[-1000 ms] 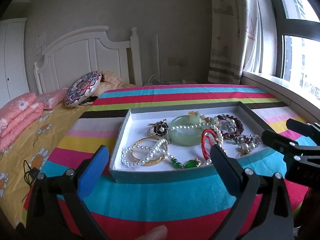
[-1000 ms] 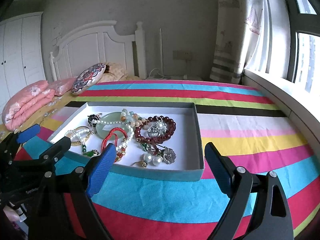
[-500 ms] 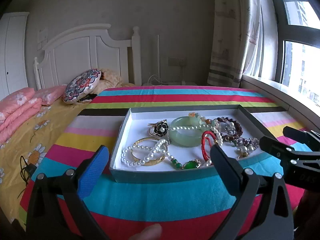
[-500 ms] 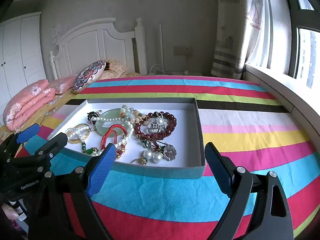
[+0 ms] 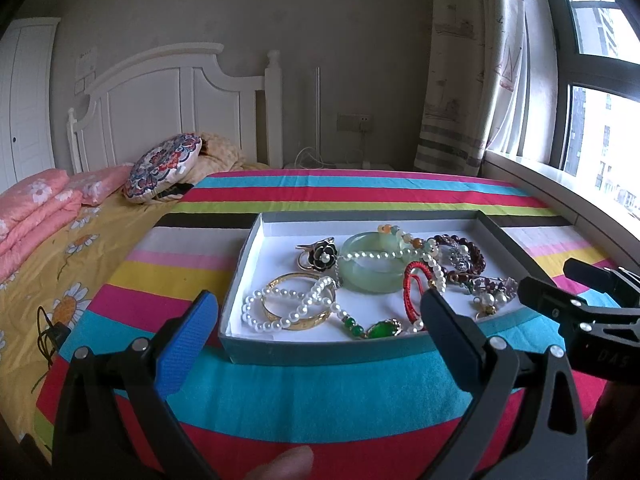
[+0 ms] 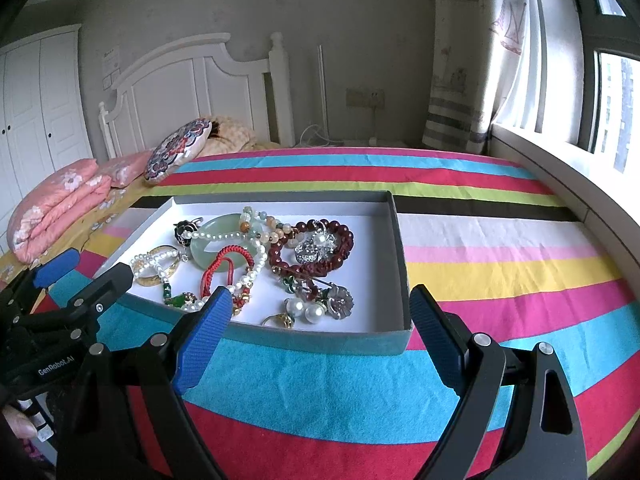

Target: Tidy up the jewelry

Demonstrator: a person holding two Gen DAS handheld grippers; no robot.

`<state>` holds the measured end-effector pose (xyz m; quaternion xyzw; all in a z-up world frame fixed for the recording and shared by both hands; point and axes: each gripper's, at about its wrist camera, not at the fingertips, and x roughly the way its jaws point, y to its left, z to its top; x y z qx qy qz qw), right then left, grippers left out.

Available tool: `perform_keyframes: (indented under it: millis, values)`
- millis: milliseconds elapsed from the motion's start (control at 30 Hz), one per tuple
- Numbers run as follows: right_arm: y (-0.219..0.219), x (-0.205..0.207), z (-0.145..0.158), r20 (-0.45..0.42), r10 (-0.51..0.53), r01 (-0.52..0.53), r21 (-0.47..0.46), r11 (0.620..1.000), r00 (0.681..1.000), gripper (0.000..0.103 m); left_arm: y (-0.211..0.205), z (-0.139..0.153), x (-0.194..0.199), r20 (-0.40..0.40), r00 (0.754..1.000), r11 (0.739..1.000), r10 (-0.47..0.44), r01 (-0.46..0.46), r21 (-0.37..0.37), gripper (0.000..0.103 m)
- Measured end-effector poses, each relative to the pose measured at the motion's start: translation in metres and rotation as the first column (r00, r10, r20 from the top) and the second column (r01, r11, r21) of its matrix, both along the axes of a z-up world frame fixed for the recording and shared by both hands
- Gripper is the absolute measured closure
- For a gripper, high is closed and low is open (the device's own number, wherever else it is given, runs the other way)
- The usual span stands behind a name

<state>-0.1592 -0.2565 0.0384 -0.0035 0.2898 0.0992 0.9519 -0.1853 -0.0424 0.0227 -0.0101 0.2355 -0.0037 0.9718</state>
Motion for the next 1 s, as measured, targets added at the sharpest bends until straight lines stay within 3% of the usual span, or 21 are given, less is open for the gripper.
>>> perform_keyframes:
  millis: [600, 733, 833, 933, 1000]
  values:
    - [0.003, 0.0, -0.003, -0.017, 0.007, -0.007, -0.005, 1.0, 1.0, 0.017, 0.0, 0.0, 0.001, -0.006, 1.0, 1.0, 0.001, -0.001, -0.005, 0.003]
    - [0.003, -0.001, -0.003, -0.018, 0.008, -0.008, -0.004, 1.0, 1.0, 0.017, -0.002, -0.001, 0.001, -0.01, 1.0, 0.999, 0.027, -0.027, 0.035, 0.003]
    - [0.004, 0.0, -0.003, -0.021, 0.011, -0.011, -0.005, 1.0, 1.0, 0.017, -0.008, -0.003, -0.002, 0.02, 0.997, 0.99, 0.077, -0.079, 0.117, 0.003]
    - [0.004, 0.0, -0.002, -0.029, 0.022, -0.022, -0.002, 1.0, 0.999, 0.017, -0.01, -0.003, 0.0, 0.001, 0.999, 0.991, 0.042, -0.041, 0.129, 0.003]
    - [0.002, 0.0, -0.001, -0.04, 0.034, -0.034, 0.003, 0.999, 0.999, 0.017, -0.006, -0.004, 0.003, -0.072, 0.997, 0.995, -0.013, 0.02, 0.093, 0.002]
